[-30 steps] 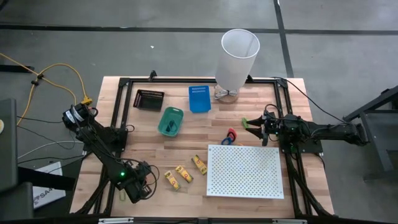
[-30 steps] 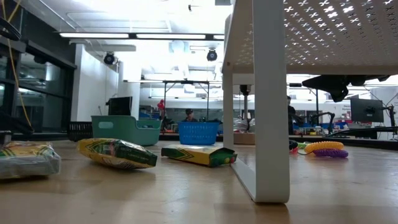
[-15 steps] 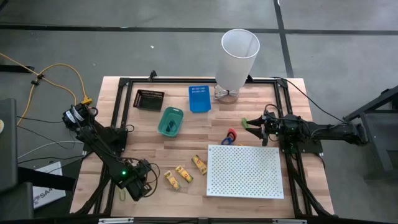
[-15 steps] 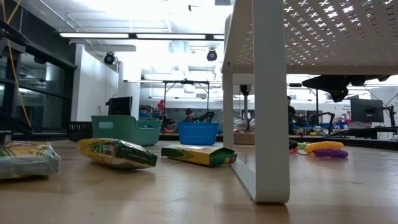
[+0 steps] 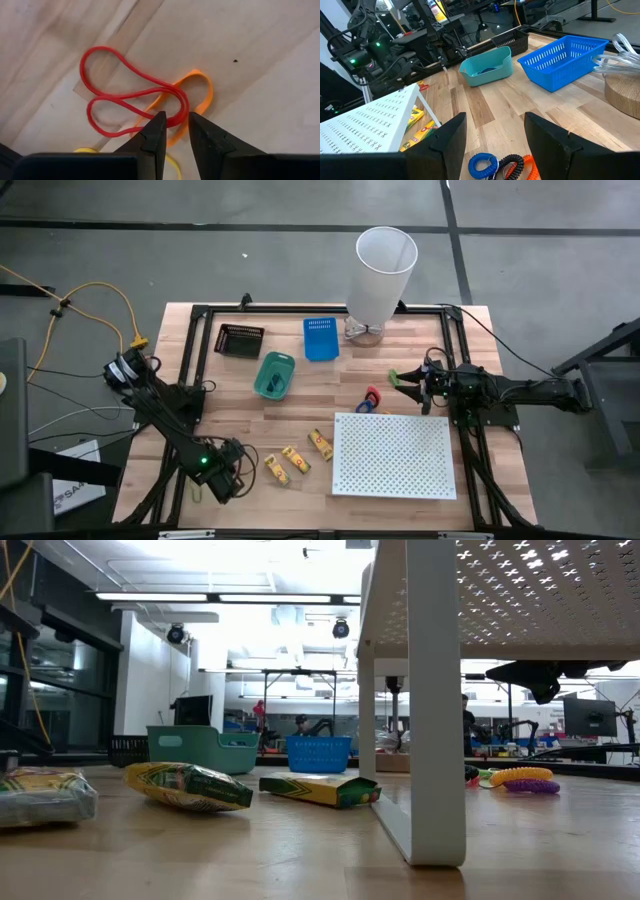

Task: Pick & Place Office Desk Supplies
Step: Put the red rubber band into the green bin

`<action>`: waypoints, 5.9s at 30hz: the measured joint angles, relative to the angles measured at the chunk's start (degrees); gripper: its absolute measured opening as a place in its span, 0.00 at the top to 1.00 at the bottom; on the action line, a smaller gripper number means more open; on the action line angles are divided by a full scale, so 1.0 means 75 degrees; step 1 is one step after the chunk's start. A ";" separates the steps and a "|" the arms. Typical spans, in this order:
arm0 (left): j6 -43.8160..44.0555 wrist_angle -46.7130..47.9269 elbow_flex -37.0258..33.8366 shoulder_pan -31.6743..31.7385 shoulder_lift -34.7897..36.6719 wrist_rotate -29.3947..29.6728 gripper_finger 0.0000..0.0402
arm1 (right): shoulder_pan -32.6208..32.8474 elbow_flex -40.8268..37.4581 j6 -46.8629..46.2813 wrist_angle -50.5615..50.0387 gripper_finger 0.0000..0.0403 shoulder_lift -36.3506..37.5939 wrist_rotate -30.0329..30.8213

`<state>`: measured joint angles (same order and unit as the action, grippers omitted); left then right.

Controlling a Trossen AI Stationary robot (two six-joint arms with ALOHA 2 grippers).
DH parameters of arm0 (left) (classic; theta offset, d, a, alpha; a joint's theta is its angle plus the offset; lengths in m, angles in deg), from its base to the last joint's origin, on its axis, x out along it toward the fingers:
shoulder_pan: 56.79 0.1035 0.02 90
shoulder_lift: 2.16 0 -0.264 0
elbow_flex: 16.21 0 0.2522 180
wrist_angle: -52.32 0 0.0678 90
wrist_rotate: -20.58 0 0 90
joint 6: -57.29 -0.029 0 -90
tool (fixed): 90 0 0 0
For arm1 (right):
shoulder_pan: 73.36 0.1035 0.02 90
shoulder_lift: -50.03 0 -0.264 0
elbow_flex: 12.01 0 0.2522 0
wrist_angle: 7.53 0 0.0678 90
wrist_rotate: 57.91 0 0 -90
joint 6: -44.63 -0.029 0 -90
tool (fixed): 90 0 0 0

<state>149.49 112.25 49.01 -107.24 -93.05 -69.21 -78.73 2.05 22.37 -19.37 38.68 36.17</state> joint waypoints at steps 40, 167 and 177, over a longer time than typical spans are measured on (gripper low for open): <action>-0.0702 -0.0042 0.0003 0.0163 -0.0116 0.0021 0.96 | 0.0001 -0.0001 0.0000 0.0002 0.53 -0.0002 0.0002; -1.0115 -0.1706 0.0000 0.7979 0.1041 0.1272 1.00 | 0.0000 -0.0001 0.0000 0.0000 0.53 -0.0001 0.0001; -1.0031 -0.1709 0.0000 0.7979 0.0948 0.1275 1.00 | 0.0000 0.0000 0.0000 0.0000 0.53 -0.0001 0.0001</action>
<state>74.26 99.43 49.01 -47.40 -85.95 -59.64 -78.72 2.05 22.37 -19.37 38.66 36.17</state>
